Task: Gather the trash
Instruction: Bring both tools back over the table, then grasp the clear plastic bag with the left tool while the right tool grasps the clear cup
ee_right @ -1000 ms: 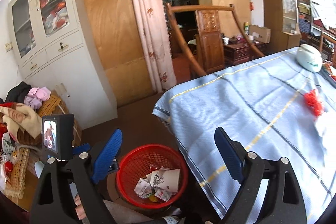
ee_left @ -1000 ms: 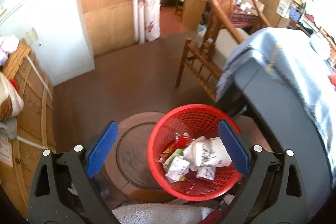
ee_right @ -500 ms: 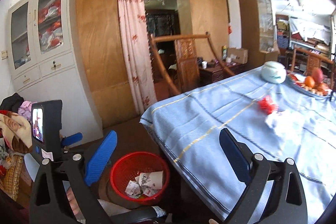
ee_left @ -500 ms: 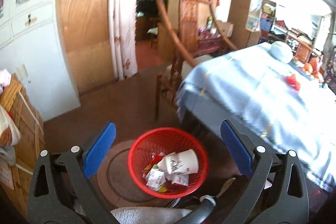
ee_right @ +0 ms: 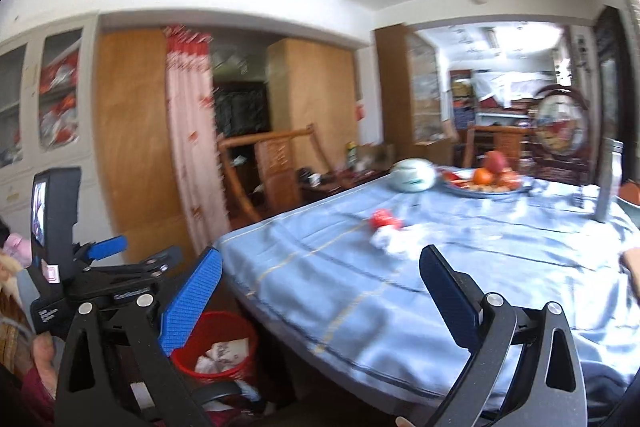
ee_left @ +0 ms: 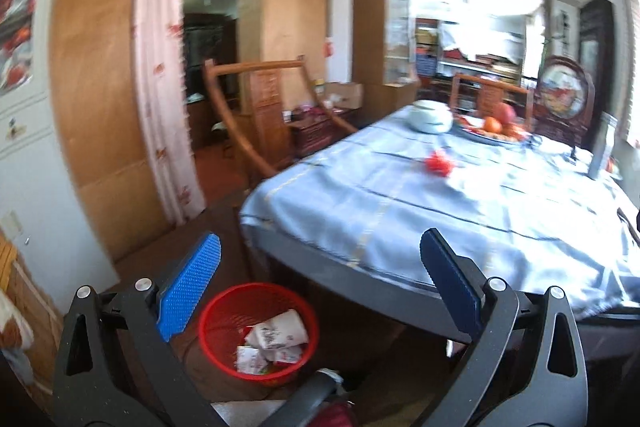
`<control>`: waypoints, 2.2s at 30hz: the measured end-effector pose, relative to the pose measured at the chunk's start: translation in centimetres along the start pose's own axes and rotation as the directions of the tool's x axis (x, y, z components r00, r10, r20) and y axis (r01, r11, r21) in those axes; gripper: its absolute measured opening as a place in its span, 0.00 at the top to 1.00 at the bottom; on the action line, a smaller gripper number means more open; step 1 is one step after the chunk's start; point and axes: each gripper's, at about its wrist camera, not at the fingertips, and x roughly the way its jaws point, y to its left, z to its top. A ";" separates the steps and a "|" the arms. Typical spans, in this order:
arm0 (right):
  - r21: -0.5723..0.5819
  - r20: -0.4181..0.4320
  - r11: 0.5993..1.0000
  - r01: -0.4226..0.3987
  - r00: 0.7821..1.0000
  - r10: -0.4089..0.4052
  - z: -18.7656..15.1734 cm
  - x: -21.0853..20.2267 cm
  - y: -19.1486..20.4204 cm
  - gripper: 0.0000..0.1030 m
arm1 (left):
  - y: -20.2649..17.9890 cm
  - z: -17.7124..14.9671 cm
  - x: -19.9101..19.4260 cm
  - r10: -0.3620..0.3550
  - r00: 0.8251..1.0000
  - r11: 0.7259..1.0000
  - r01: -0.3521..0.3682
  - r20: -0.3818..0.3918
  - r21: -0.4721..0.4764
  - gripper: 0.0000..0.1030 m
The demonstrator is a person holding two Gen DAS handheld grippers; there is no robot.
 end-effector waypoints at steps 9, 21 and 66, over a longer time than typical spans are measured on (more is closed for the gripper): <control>0.154 -0.044 0.976 0.153 0.988 -0.147 -1.6 -1.0 -10.0 0.05 | -5.5 0.4 4.6 -0.150 0.980 0.983 0.162 -0.134 0.082 0.07; 0.121 -0.190 0.966 0.228 0.961 -0.203 -1.4 7.3 -14.8 0.05 | -13.3 2.9 15.4 -0.214 0.939 0.940 0.273 -0.270 0.205 0.07; 0.126 -0.593 0.965 0.232 0.797 -0.114 -1.5 36.4 -25.6 0.17 | -19.1 8.3 30.1 -0.533 0.764 0.834 0.545 -0.364 -0.078 0.64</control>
